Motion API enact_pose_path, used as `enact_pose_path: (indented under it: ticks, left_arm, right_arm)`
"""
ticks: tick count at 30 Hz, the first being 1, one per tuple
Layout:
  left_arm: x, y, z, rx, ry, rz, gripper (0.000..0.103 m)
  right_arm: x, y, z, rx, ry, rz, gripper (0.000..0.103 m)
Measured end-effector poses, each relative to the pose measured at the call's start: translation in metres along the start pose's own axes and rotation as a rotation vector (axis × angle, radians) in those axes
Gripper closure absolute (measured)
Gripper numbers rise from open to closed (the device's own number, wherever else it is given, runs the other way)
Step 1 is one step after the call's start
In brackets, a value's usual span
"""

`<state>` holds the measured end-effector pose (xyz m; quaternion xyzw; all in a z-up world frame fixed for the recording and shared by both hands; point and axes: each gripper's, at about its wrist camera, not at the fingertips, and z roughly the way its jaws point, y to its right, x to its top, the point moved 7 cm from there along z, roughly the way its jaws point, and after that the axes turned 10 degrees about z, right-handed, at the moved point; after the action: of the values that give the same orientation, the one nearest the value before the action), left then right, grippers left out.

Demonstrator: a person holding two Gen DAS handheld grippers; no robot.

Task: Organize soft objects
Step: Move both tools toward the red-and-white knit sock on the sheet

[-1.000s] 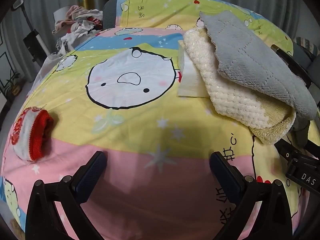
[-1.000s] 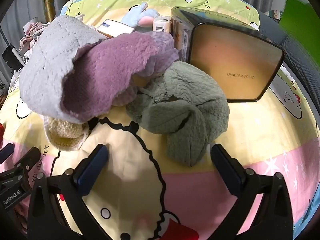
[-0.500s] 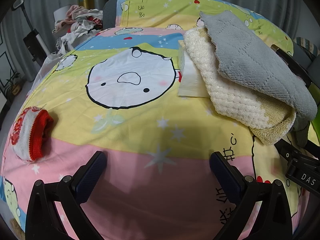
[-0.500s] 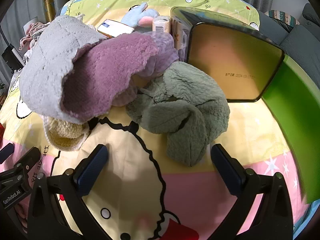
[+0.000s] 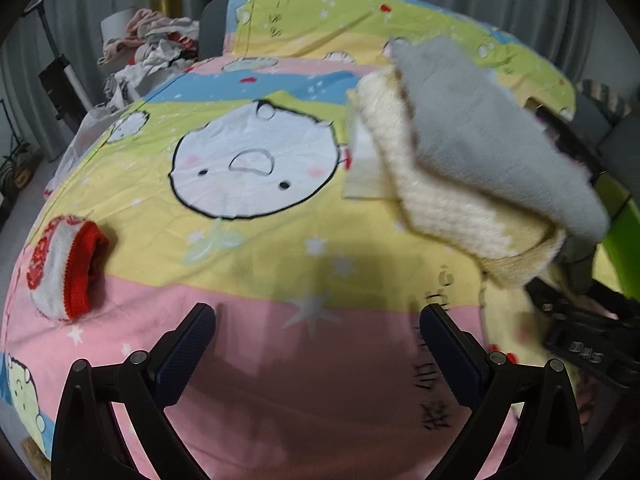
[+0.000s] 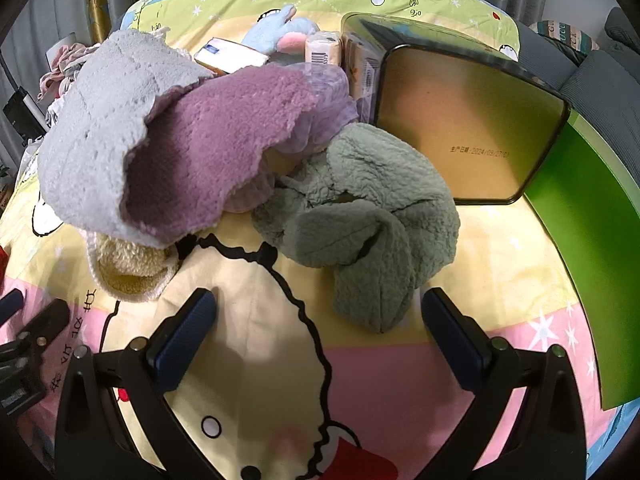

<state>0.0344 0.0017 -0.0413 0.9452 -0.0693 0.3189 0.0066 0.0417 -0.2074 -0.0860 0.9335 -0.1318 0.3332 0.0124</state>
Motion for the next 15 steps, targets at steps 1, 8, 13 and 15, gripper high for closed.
enact_pose_path:
  ticks: [1,8,13,15]
  left_arm:
    - [0.001,0.000,-0.004,0.004,0.011,0.001,0.001]
    - [0.003,-0.011,-0.025,0.006,0.052,-0.017,0.001]
    - [0.009,-0.020,-0.044,-0.052,0.092,-0.065,0.001]
    - [0.010,-0.025,-0.050,-0.046,0.113,-0.069,0.001]
  right_arm:
    - [0.000,-0.001,-0.002,-0.011,0.004,0.001,0.001]
    - [0.000,-0.001,0.000,0.013,-0.005,0.016,0.001]
    - [0.002,0.002,-0.004,0.036,-0.003,0.040,0.001]
    - [0.002,0.004,-0.010,0.062,-0.006,0.072,0.001]
